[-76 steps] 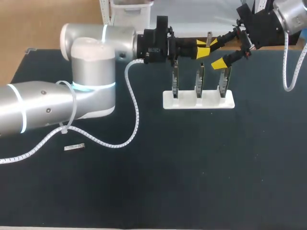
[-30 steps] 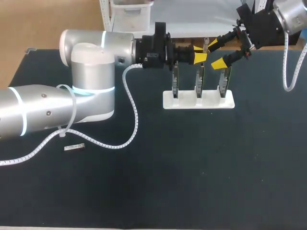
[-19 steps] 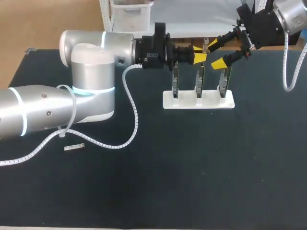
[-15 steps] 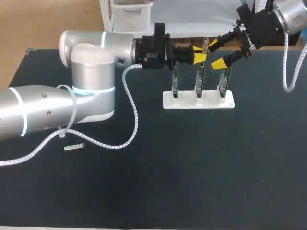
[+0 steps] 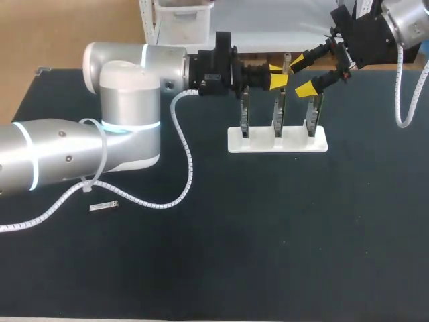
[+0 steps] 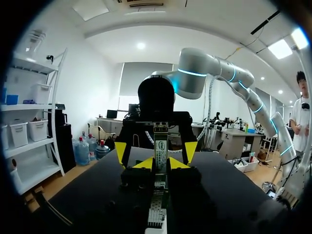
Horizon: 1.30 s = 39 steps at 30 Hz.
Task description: Pick up the optical module with the left hand, and insert it into the network port with the right hand.
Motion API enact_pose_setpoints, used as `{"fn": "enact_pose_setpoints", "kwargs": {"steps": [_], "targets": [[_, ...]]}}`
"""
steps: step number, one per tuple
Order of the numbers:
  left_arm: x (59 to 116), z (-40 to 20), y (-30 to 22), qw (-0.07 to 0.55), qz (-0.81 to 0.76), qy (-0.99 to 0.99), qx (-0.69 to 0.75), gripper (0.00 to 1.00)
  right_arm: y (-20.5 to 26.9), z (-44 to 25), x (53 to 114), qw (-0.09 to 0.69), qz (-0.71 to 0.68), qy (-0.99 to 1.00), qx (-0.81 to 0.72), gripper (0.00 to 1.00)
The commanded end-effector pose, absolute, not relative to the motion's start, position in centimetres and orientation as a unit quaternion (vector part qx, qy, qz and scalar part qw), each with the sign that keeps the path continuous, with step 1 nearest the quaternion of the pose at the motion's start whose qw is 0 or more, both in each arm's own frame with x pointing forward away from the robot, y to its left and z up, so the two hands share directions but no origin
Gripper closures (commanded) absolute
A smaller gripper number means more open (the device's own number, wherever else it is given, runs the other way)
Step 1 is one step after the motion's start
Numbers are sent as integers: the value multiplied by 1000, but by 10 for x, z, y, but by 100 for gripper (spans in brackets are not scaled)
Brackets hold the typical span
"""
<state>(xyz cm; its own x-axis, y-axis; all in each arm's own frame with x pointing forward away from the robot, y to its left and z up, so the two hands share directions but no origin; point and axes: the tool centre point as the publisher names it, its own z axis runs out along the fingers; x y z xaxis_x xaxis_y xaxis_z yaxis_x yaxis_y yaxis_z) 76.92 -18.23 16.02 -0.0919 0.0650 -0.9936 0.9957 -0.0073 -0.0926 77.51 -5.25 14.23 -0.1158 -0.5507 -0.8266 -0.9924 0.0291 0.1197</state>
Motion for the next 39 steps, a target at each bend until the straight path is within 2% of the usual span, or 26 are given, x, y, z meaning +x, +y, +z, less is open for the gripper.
{"fn": "enact_pose_setpoints", "kwargs": {"steps": [1, 39], "targets": [[771, 160, -184, 457, -509, 536, 495, 100, -52, 142, 774, 302, 365, 651, -592, 0], [771, 160, -184, 457, -509, 536, 495, 100, -31, 201, 773, 334, 366, 622, -606, 0]]}}
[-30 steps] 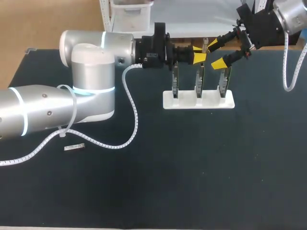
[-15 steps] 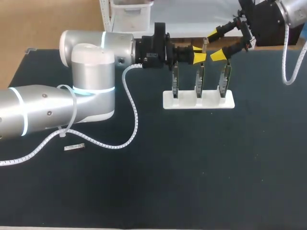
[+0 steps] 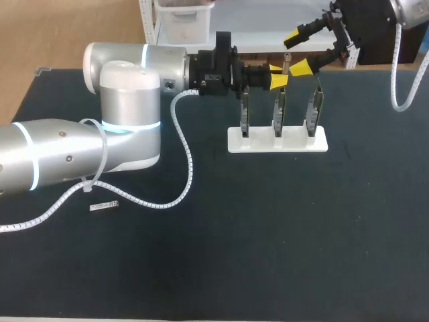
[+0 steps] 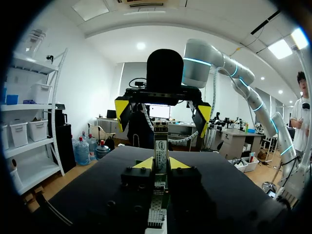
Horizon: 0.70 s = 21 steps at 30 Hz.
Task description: Pick up the optical module with the left hand, and insert it into the network port with the right hand.
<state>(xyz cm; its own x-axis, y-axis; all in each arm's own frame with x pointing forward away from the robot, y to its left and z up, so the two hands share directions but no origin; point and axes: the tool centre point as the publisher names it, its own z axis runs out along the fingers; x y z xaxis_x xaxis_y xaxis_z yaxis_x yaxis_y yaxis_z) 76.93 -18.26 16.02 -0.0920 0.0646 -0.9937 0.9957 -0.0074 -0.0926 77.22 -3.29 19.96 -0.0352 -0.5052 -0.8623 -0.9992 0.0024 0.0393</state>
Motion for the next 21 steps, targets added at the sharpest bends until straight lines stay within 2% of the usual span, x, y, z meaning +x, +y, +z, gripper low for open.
{"fn": "enact_pose_setpoints", "kwargs": {"steps": [1, 21], "targets": [[771, 160, -184, 457, -509, 536, 495, 100, -30, 201, 773, 333, 369, 622, -605, 0], [771, 160, -184, 457, -509, 536, 495, 100, -25, 198, 773, 320, 378, 626, -603, 0]]}}
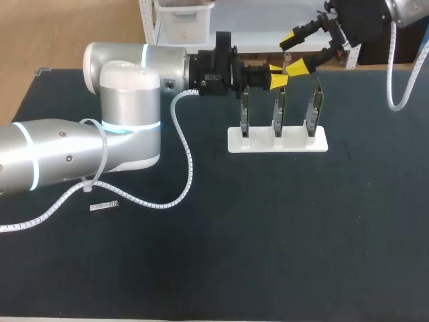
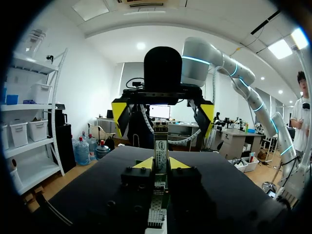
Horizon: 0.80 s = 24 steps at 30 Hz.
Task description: Pick up the optical module with the left hand, and insert it into the network port with the right hand.
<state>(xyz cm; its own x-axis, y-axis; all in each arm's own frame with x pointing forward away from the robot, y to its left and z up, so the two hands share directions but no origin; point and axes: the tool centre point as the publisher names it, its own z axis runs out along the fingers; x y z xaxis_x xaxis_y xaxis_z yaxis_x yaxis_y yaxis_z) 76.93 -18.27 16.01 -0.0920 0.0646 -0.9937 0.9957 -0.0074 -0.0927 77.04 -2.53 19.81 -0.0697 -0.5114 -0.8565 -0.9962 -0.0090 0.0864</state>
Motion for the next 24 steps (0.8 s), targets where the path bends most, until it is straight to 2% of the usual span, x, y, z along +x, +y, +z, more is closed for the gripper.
{"fn": "enact_pose_setpoints", "kwargs": {"steps": [1, 3, 4, 5, 24], "targets": [[771, 160, -184, 457, -509, 536, 495, 100, -25, 197, 773, 319, 377, 626, -603, 0], [771, 160, -184, 457, -509, 536, 495, 100, -25, 197, 773, 318, 375, 626, -605, 0], [771, 160, -184, 457, -509, 536, 495, 100, -25, 196, 773, 318, 374, 626, -606, 59], [771, 160, -184, 457, -509, 536, 495, 100, -25, 196, 773, 318, 374, 626, -606, 100], [771, 160, -184, 457, -509, 536, 495, 100, -26, 195, 775, 321, 372, 626, -605, 100]]}}
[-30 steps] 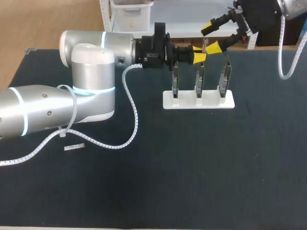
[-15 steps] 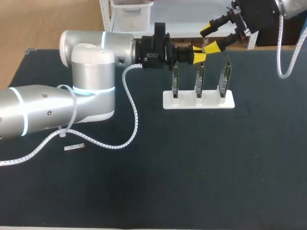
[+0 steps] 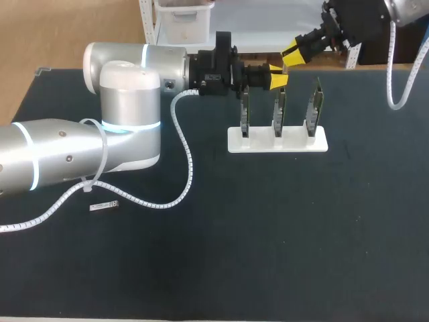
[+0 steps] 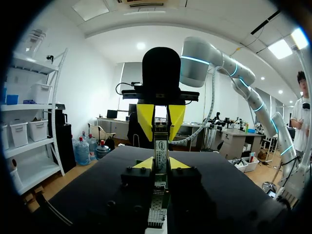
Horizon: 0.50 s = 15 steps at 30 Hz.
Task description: Pick up the optical module with the left hand, and insert it into the network port with the right hand.
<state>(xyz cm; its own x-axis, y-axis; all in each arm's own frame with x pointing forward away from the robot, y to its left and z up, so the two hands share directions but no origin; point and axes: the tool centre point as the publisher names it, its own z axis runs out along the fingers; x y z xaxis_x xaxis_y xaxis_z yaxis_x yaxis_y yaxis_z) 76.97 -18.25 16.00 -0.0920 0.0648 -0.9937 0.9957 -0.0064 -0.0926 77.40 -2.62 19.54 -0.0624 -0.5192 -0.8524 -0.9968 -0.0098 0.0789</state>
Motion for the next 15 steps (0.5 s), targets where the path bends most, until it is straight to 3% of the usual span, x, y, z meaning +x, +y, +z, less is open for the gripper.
{"fn": "enact_pose_setpoints", "kwargs": {"steps": [1, 8, 9, 10, 15], "targets": [[771, 160, -184, 457, -509, 536, 495, 100, -26, 195, 775, 321, 372, 626, -605, 100], [771, 160, -184, 457, -509, 536, 495, 100, -26, 194, 774, 321, 371, 626, -605, 100], [771, 160, -184, 457, -509, 536, 495, 76, -26, 194, 774, 321, 371, 627, -605, 100], [771, 160, -184, 457, -509, 536, 495, 0, -26, 194, 774, 321, 371, 627, -605, 100], [771, 160, -184, 457, -509, 536, 495, 0, -27, 194, 774, 321, 370, 627, -606, 100]]}}
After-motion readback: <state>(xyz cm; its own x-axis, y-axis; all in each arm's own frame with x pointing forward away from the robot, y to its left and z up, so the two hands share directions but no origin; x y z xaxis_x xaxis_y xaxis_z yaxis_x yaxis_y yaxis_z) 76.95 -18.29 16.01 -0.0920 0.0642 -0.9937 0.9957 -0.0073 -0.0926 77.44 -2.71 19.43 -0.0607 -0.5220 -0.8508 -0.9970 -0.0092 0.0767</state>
